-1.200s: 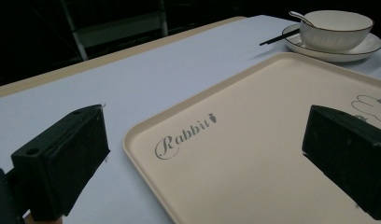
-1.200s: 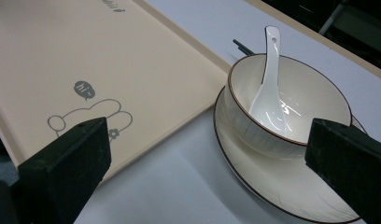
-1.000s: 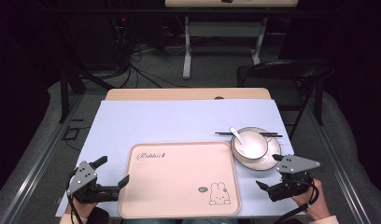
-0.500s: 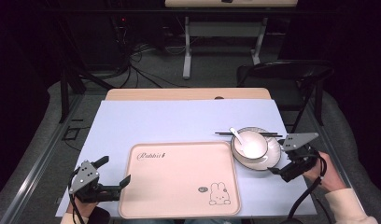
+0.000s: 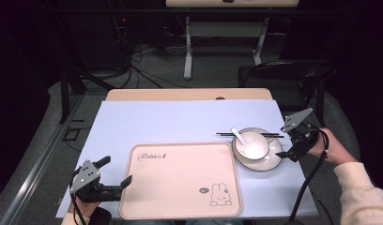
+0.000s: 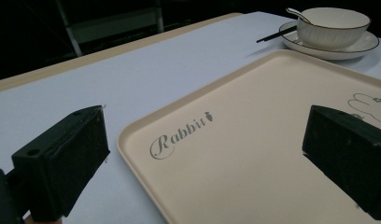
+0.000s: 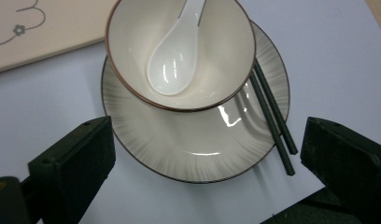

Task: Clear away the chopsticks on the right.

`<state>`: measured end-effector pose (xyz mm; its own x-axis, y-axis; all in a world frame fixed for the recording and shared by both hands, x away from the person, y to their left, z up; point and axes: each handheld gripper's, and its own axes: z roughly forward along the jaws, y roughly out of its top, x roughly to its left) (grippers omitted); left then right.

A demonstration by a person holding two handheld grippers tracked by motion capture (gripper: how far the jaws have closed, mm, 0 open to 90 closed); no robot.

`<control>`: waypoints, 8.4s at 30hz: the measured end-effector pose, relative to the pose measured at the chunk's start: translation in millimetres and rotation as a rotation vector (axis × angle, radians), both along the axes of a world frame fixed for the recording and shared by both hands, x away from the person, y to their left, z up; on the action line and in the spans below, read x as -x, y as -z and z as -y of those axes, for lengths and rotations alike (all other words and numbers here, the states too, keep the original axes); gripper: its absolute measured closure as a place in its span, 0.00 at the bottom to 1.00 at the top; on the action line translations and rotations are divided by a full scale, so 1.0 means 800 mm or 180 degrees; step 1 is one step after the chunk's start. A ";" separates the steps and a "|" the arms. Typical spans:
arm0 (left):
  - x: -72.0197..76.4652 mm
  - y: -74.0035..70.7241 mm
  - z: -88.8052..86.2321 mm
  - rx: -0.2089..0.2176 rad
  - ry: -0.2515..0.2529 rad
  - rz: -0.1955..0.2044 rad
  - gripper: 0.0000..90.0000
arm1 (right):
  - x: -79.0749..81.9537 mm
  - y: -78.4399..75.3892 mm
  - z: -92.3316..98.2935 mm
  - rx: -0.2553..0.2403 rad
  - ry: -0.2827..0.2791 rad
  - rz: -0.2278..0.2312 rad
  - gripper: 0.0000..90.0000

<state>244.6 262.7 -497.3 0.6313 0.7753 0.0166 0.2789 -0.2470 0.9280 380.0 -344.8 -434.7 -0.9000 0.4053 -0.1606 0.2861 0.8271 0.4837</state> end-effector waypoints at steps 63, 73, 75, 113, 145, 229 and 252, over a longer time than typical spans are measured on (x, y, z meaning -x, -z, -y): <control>0.000 0.000 0.000 -0.0022 -0.0038 -0.0057 0.00 | -0.106 0.075 -0.055 0.1195 -0.0315 -0.0218 0.86; 0.000 0.000 0.000 -0.0026 -0.0040 -0.0061 0.00 | -0.106 0.089 -0.053 0.1248 -0.0333 -0.0322 0.94; 0.000 0.000 0.000 -0.0023 -0.0043 -0.0060 0.00 | -0.104 0.088 -0.052 0.1193 -0.0311 -0.0368 0.94; 0.001 0.000 0.000 -0.0033 -0.0048 -0.0053 0.00 | -0.069 -0.011 -0.069 0.0878 0.0663 -0.0237 0.95; 0.002 0.000 -0.002 -0.0002 -0.0086 -0.0041 0.00 | 0.014 -0.038 -0.153 0.0405 0.1674 -0.0840 0.95; 0.003 0.000 -0.005 0.0041 -0.0093 -0.0001 0.00 | 0.098 0.030 -0.193 0.0028 0.0763 -0.0472 0.00; 0.003 0.000 -0.005 0.0033 -0.0085 -0.0008 0.00 | 0.001 -0.036 -0.094 0.0252 0.0656 -0.0260 0.00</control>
